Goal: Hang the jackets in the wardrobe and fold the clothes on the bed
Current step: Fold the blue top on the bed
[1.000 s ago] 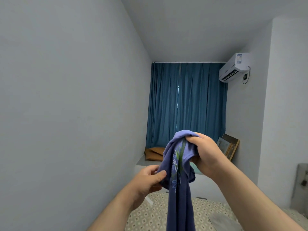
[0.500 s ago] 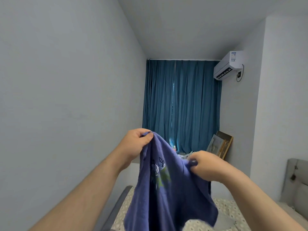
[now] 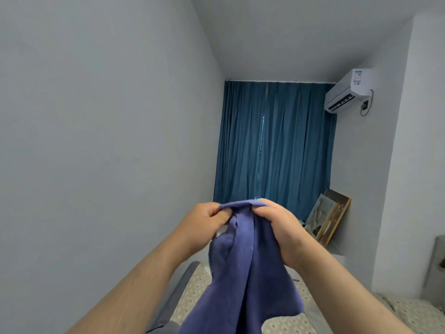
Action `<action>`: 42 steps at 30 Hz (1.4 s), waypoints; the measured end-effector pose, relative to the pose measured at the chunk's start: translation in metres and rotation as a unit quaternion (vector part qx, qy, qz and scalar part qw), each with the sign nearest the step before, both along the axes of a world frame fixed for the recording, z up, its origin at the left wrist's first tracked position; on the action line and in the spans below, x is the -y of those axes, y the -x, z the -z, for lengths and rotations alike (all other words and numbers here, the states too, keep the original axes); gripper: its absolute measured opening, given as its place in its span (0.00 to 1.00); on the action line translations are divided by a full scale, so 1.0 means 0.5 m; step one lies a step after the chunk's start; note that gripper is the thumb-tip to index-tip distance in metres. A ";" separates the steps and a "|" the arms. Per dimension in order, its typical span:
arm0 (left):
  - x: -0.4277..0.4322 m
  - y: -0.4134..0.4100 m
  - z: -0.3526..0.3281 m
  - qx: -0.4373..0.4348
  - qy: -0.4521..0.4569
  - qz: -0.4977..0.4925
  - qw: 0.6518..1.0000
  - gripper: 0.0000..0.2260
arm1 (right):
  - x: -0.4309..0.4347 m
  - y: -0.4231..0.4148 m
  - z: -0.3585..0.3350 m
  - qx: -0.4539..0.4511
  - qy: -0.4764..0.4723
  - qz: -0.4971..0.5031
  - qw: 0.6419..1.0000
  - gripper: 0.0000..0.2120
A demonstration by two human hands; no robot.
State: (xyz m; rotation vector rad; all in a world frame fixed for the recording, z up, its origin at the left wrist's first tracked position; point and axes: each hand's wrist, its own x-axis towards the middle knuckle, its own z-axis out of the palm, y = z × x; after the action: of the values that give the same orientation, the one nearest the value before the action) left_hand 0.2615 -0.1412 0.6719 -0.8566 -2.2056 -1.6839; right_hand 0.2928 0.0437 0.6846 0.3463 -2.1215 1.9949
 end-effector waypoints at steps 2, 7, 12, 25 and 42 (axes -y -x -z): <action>0.004 0.000 0.062 0.062 -0.043 0.045 0.996 0.16 | 0.003 0.008 -0.010 0.009 0.037 0.006 0.999 0.16; -0.001 -0.023 0.212 0.195 -0.041 0.147 0.969 0.25 | 0.002 0.027 -0.026 0.009 0.066 0.002 0.998 0.17; -0.015 -0.011 0.255 0.193 0.133 0.142 0.962 0.24 | -0.010 0.037 -0.024 0.026 0.089 0.029 0.995 0.16; 0.037 0.050 0.267 0.329 0.017 0.211 0.920 0.23 | -0.118 0.008 -0.037 -0.033 0.124 -0.069 0.989 0.13; 0.129 0.152 0.056 0.022 -0.042 -0.174 0.984 0.08 | -0.219 -0.006 0.030 0.037 -0.134 0.133 0.981 0.19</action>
State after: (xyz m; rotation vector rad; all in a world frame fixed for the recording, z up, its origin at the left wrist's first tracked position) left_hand 0.1856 -0.2055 0.6441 -0.3870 -2.1408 -1.6221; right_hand 0.2959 0.1532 0.6695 0.0246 -2.3445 1.6014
